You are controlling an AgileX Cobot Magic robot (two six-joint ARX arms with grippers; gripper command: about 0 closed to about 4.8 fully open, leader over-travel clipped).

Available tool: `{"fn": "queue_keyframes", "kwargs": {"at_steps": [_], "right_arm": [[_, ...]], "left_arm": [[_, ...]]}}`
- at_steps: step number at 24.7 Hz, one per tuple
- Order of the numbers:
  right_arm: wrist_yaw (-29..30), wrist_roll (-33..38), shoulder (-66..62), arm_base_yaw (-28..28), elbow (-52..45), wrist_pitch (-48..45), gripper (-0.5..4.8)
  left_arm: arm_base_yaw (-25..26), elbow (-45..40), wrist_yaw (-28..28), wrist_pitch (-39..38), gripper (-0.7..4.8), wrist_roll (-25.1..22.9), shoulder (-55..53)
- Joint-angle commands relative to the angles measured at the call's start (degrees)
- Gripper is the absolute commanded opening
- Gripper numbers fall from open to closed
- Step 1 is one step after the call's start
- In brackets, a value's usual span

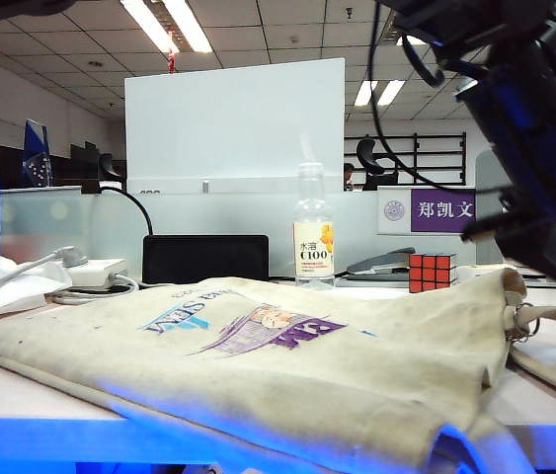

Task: Take the glasses case out of the canvas bag and put it on the table.

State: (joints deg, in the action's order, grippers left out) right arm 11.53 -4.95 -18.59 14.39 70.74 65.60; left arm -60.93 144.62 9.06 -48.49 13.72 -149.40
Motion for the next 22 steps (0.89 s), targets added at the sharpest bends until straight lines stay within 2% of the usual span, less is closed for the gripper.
{"fn": "queue_keyframes", "kwargs": {"at_steps": [1, 3, 5, 6, 8, 16, 22], "right_arm": [[-0.1, 0.0, 0.0, 0.0, 0.2, -0.9, 0.58], [-0.1, 0.0, 0.0, 0.0, 0.2, -0.9, 0.58], [-0.1, 0.0, 0.0, 0.0, 0.2, -0.9, 0.58], [-0.1, 0.0, 0.0, 0.0, 0.2, -0.9, 0.58], [-0.1, 0.0, 0.0, 0.0, 0.2, -0.9, 0.58], [0.0, 0.0, 0.0, 0.0, 0.2, -1.0, 0.58], [0.2, 0.0, 0.0, 0.0, 0.2, -0.9, 0.58]], "left_arm": [[-2.1, 0.2, 2.5, -8.7, 2.48, -0.4, 0.1], [-3.3, 0.2, 2.1, -13.9, 2.49, -2.8, 0.4], [-4.4, 0.2, -1.5, -18.5, 2.58, -4.9, 0.6], [-5.0, 0.2, -3.5, -20.5, 2.95, -5.3, 0.6], [-5.3, 0.3, -4.3, -22.7, 3.19, -5.8, 1.0], [-4.8, 0.3, -8.0, -21.6, 3.2, -6.3, 9.2], [-4.3, 0.3, -7.6, -23.2, 3.2, -6.2, 6.6]]}}
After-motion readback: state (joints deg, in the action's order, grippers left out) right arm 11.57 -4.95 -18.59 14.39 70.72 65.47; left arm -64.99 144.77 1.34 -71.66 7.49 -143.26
